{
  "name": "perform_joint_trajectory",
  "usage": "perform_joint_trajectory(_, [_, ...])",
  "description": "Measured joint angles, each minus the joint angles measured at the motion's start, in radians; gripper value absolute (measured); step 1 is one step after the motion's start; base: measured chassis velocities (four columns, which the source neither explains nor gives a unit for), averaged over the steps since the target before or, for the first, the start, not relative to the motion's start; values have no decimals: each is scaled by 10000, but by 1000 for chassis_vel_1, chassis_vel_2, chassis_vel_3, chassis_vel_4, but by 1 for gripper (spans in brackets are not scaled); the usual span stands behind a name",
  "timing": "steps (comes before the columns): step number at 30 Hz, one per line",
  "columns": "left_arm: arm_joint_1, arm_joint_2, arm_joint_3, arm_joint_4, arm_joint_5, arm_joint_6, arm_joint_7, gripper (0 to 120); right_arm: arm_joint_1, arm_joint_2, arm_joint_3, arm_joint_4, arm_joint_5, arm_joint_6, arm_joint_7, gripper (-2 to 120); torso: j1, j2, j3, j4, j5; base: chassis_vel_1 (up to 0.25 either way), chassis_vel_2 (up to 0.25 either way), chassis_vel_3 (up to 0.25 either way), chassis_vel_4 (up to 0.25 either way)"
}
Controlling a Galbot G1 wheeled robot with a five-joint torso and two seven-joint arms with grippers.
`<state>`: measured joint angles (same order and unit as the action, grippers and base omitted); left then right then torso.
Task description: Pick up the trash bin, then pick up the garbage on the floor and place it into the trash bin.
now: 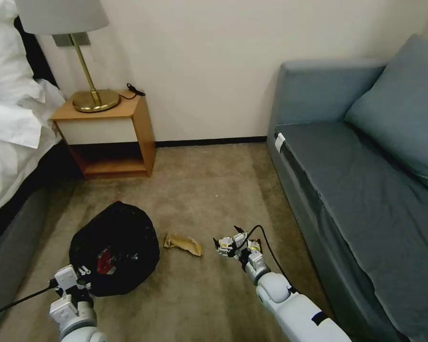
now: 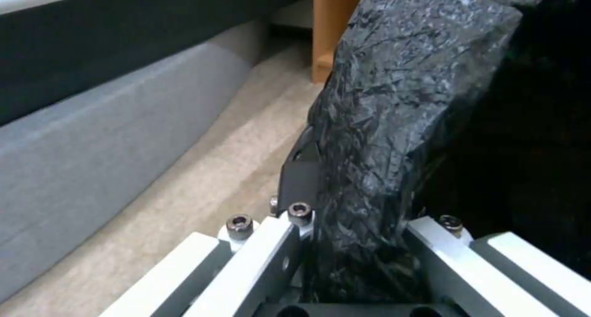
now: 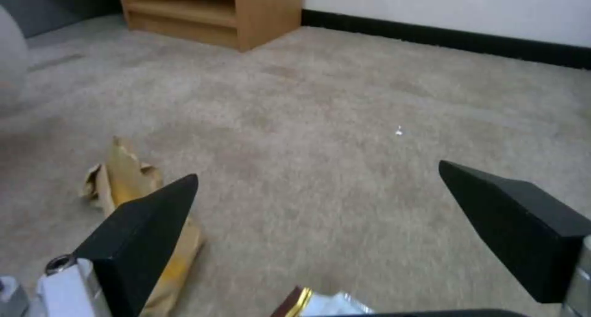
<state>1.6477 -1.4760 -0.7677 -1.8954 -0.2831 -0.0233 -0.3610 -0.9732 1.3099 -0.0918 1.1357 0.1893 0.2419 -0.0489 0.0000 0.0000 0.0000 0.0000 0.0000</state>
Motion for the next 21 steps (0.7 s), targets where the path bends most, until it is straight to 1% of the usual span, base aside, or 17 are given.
perform_joint_trajectory(9, [-38,57,-13,87,-12,0,-1,2,52,11,-164,-1,-152,77,-194,100,0,0,1,0,0,-120,116,108,-116])
perform_joint_trajectory(15, [-36,184,-45,120,-93,0,-1,2,168,33,-412,-89,-251,149,-335,100,1,0,1,0,0,-118,118,113,-114])
perform_joint_trajectory(18, [-22,306,-83,127,-200,0,-1,2,289,-50,-636,22,15,-67,-821,100,1,0,2,-1,-2,-81,50,64,-67])
perform_joint_trajectory(19, [-22,306,-83,127,-200,0,-1,2,289,-50,-636,22,15,-67,-821,100,1,0,2,-1,-2,-64,38,26,-53])
perform_joint_trajectory(21, [-14,364,-107,142,-240,0,0,2,440,-74,-796,126,70,-247,-1235,100,1,0,1,-1,-1,-12,18,13,-27])
